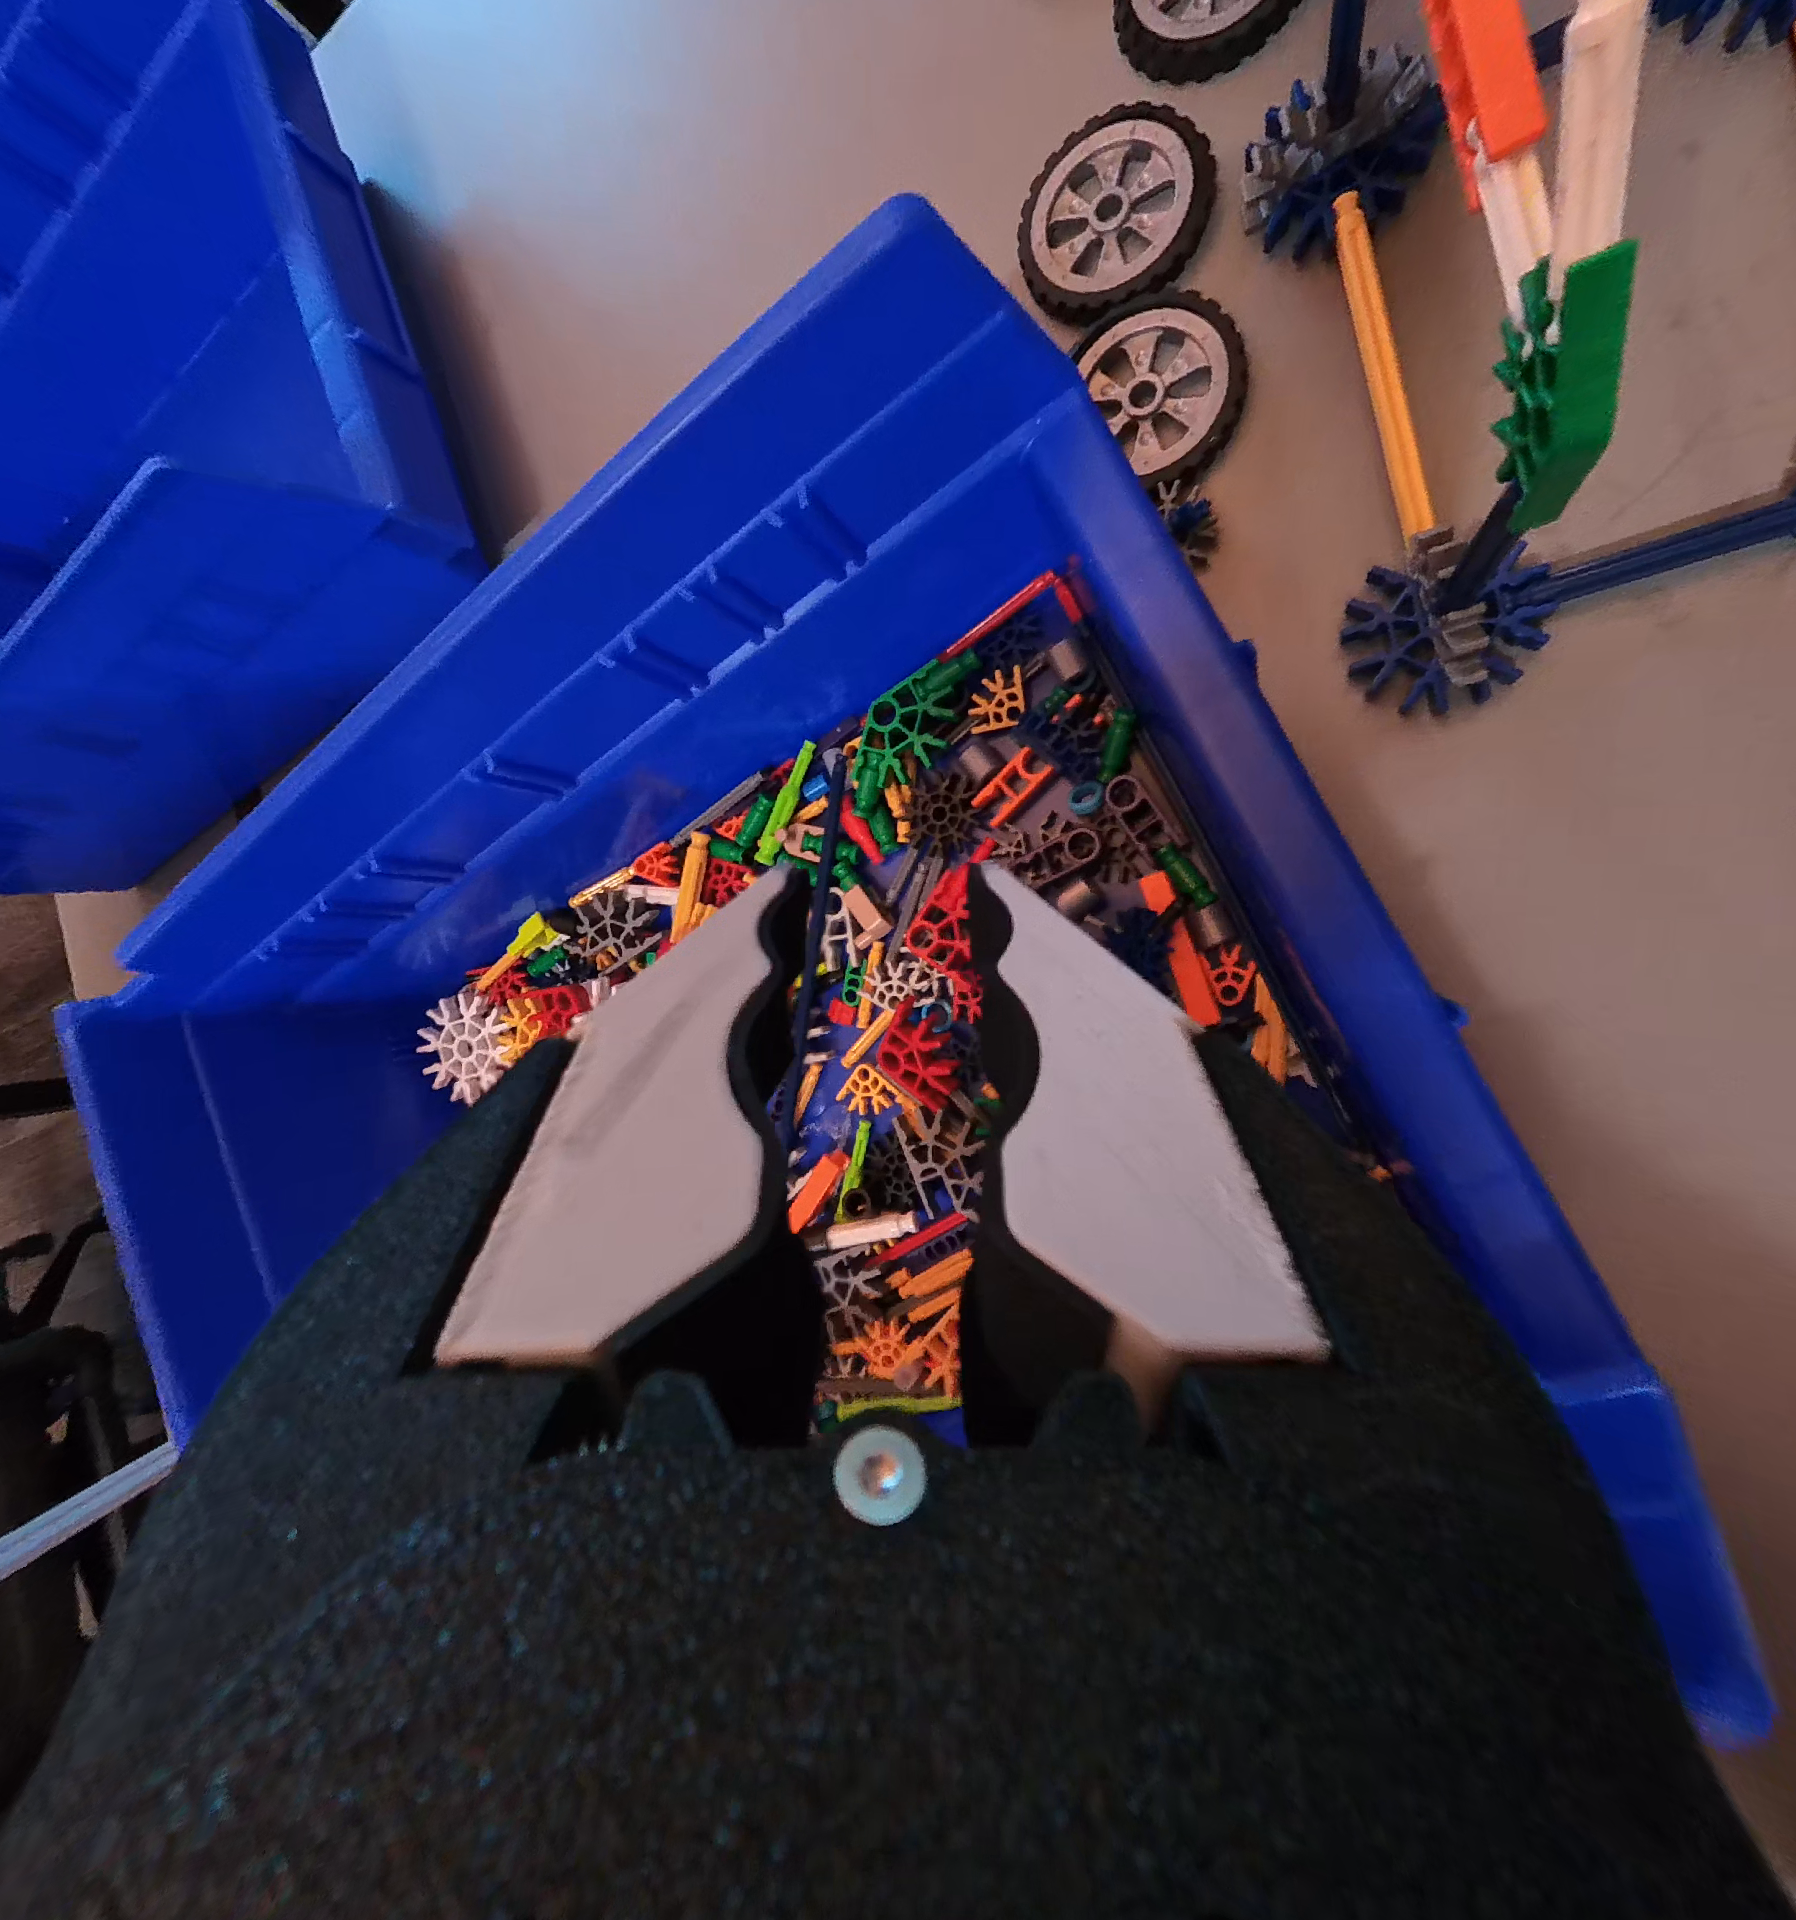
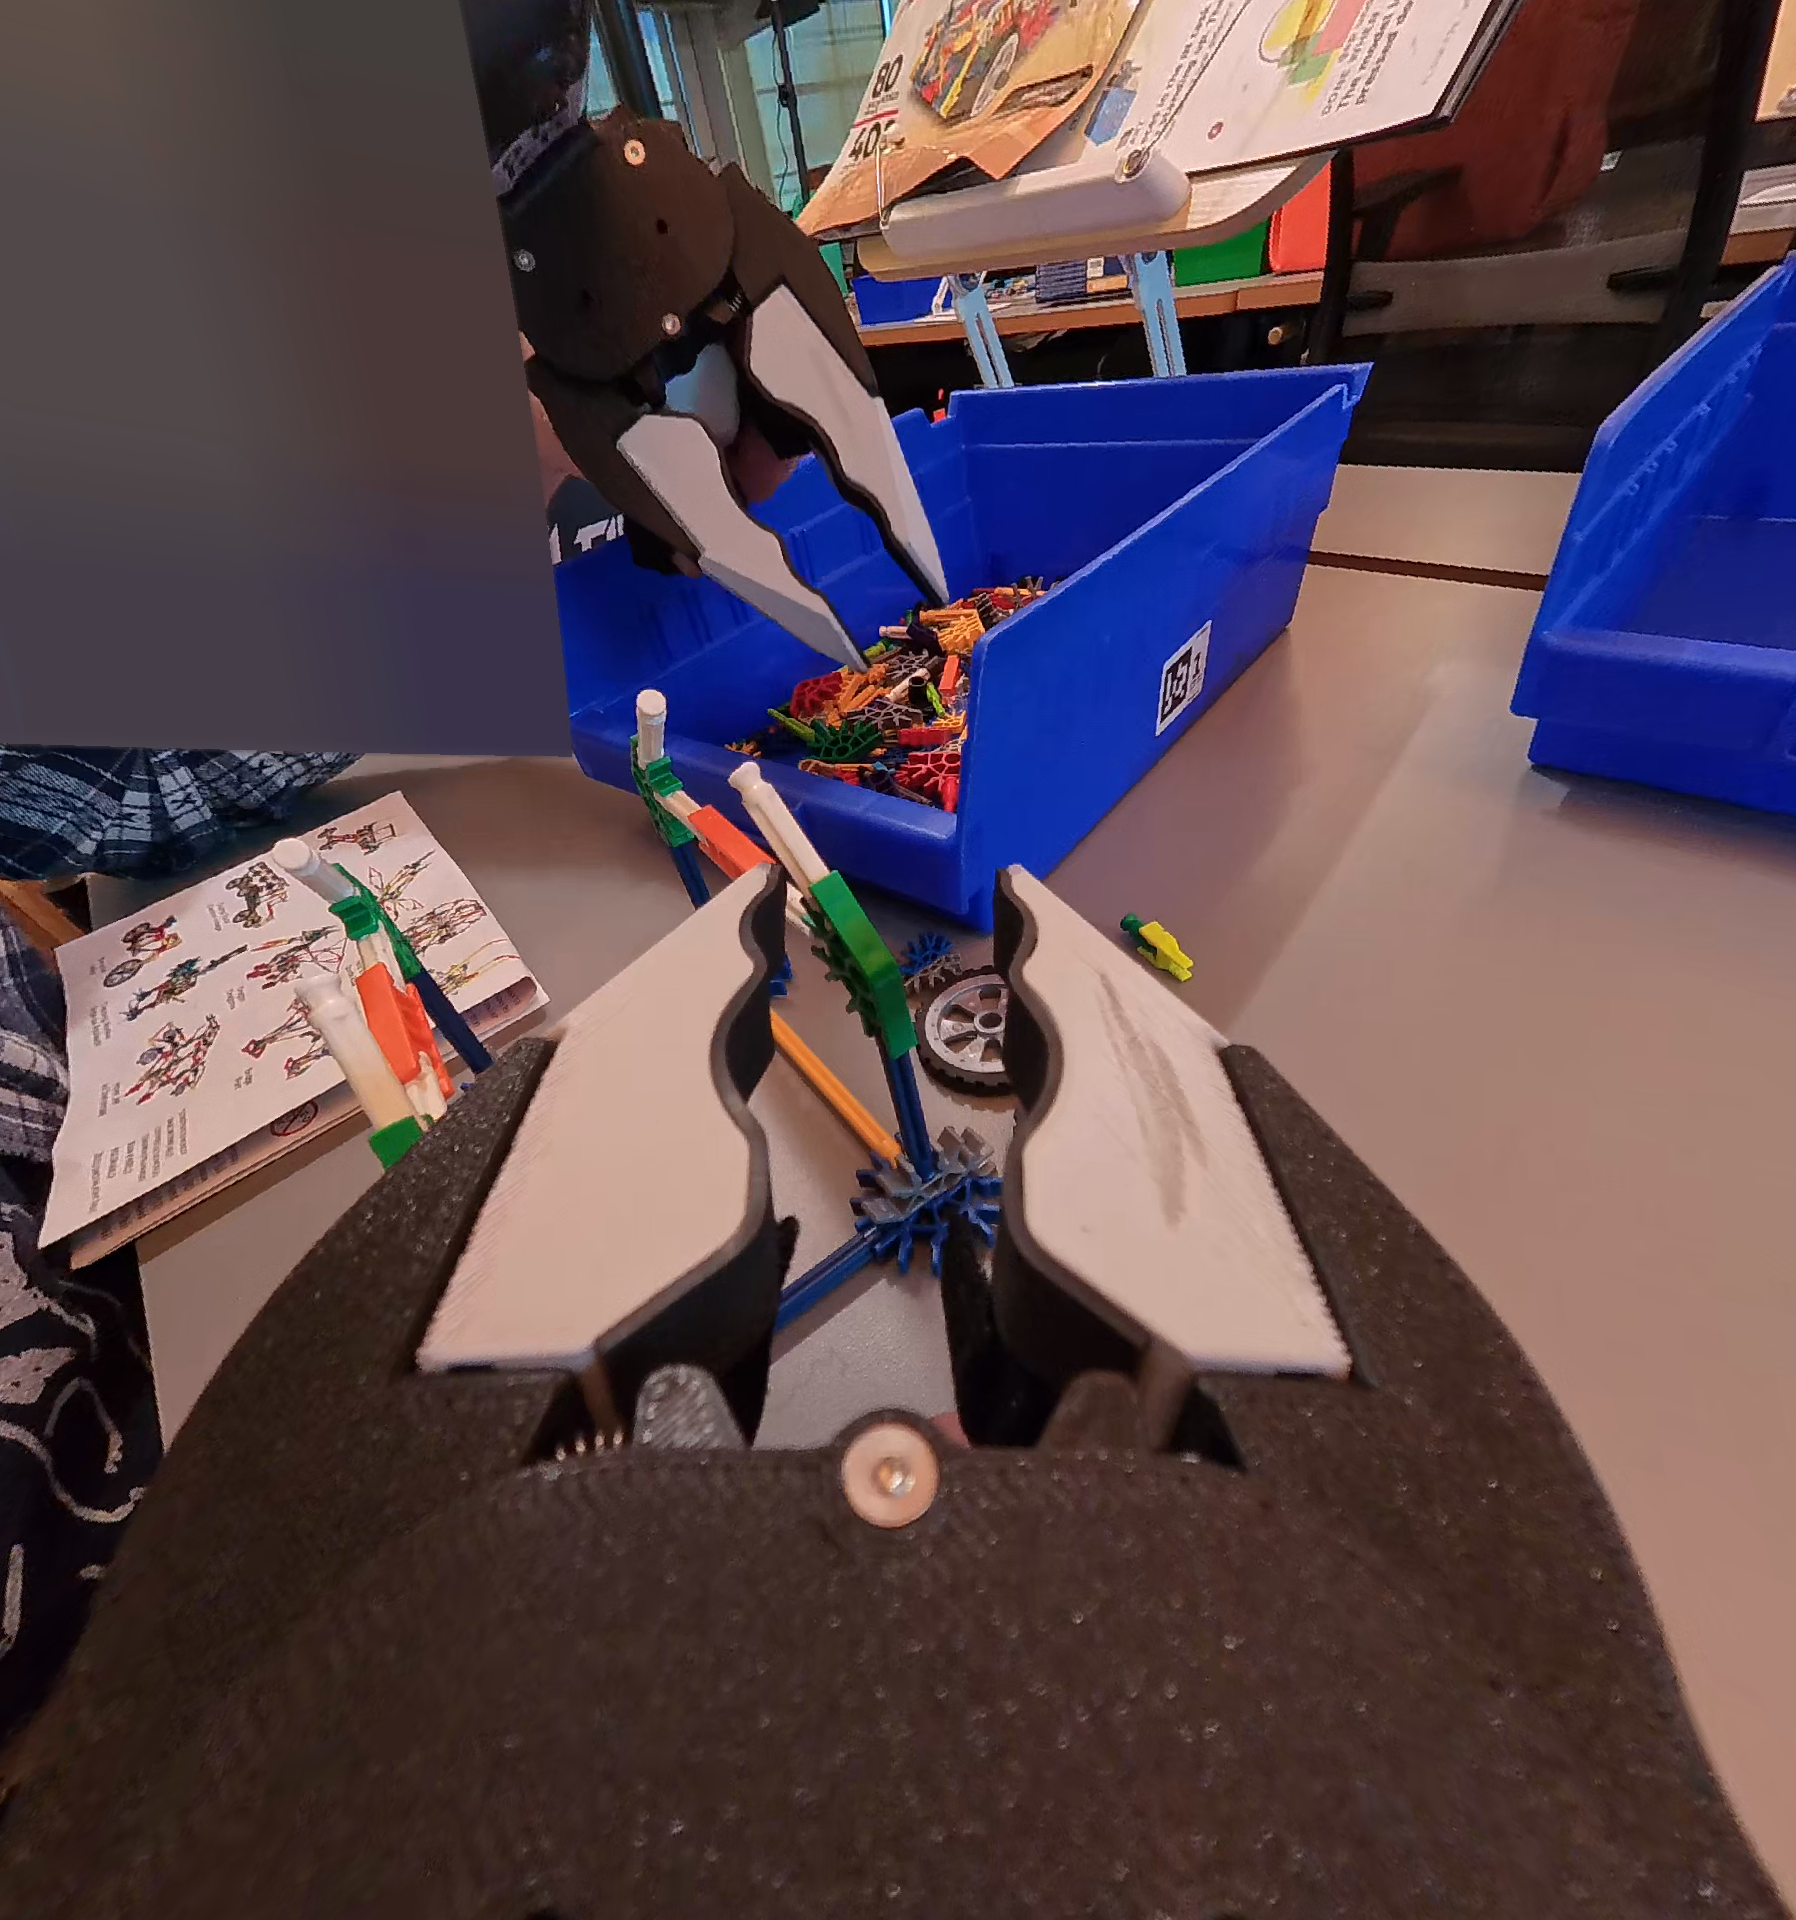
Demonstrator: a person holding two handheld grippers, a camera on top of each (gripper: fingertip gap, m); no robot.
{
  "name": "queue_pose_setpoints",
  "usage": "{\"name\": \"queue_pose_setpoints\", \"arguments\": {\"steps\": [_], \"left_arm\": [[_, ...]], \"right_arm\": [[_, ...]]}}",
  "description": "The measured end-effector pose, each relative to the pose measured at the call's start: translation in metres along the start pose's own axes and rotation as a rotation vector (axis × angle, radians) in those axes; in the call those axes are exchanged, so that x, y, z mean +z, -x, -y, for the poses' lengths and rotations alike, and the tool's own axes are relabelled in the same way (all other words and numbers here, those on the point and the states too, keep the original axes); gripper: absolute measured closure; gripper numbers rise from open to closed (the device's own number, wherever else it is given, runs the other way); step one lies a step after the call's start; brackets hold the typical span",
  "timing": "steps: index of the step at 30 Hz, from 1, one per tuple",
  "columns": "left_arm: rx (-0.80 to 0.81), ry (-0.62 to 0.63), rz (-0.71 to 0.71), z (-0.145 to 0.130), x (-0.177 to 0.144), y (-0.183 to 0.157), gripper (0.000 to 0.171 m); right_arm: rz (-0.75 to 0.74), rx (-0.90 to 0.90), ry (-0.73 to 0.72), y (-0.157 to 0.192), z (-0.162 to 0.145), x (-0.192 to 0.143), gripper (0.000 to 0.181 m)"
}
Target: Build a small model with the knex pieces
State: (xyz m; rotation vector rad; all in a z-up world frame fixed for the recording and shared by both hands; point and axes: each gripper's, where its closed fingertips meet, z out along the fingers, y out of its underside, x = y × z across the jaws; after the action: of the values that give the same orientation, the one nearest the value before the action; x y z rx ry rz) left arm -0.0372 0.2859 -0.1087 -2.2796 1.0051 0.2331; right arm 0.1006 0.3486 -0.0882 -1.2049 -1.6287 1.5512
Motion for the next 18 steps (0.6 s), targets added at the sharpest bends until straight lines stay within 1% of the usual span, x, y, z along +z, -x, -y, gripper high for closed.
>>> {"name": "queue_pose_setpoints", "arguments": {"steps": [9,12,18], "left_arm": [[0.0,0.006,-0.023,0.008,0.001,-0.004,0.143],[-0.003,0.041,-0.04,0.003,0.002,-0.006,0.139],[-0.013,0.102,-0.059,-0.006,0.007,-0.006,0.139]], "right_arm": [[0.0,-0.004,-0.001,0.0,0.0,0.0,0.143],[0.002,-0.003,-0.002,0.001,0.0,0.0,0.143],[0.004,-0.002,-0.007,0.001,0.001,0.0,0.143]]}}
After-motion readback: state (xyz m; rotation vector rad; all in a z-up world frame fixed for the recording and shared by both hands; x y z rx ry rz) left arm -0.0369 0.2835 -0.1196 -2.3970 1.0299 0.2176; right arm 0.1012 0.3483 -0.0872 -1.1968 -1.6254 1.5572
